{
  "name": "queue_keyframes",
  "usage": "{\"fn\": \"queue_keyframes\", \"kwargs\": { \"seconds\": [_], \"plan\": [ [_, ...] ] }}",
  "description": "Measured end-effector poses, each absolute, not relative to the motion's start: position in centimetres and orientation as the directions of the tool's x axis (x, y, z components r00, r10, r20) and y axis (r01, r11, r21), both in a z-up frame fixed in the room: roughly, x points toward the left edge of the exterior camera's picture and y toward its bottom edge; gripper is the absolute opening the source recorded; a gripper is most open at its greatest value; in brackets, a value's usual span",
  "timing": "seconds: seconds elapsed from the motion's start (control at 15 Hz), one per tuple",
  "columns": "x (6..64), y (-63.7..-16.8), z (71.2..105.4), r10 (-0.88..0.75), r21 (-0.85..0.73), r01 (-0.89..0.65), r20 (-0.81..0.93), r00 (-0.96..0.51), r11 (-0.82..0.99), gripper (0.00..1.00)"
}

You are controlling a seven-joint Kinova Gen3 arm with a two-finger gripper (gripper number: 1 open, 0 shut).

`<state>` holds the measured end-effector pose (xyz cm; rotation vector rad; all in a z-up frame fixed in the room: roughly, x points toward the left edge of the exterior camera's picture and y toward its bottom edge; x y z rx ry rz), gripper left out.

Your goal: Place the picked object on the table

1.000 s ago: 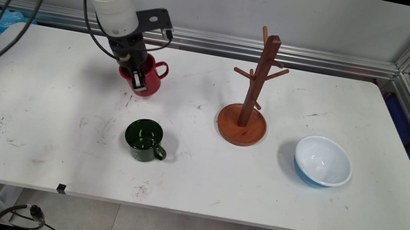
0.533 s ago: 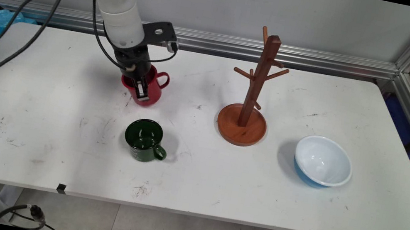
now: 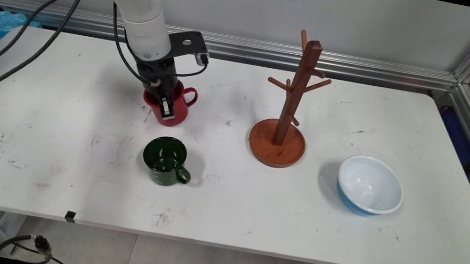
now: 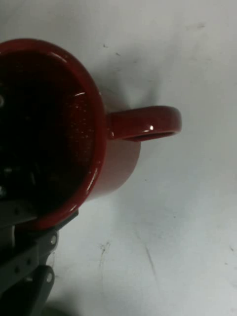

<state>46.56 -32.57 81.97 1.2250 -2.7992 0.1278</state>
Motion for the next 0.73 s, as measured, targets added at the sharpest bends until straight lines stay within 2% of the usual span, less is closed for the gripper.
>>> {"fn": "queue_keyframes", "kwargs": {
  "seconds": [0.13, 0.2, 0.73],
  "plan": [
    [46.55, -32.69, 81.81, -0.730, -0.043, -0.737, 0.111, -0.674, 0.674, 0.00],
    [46.54, -32.77, 81.74, -0.731, -0.043, -0.738, 0.111, -0.673, 0.673, 1.00],
    [46.53, -33.22, 81.60, -0.721, -0.043, -0.730, 0.129, -0.681, 0.682, 1.00]
  ]
}}
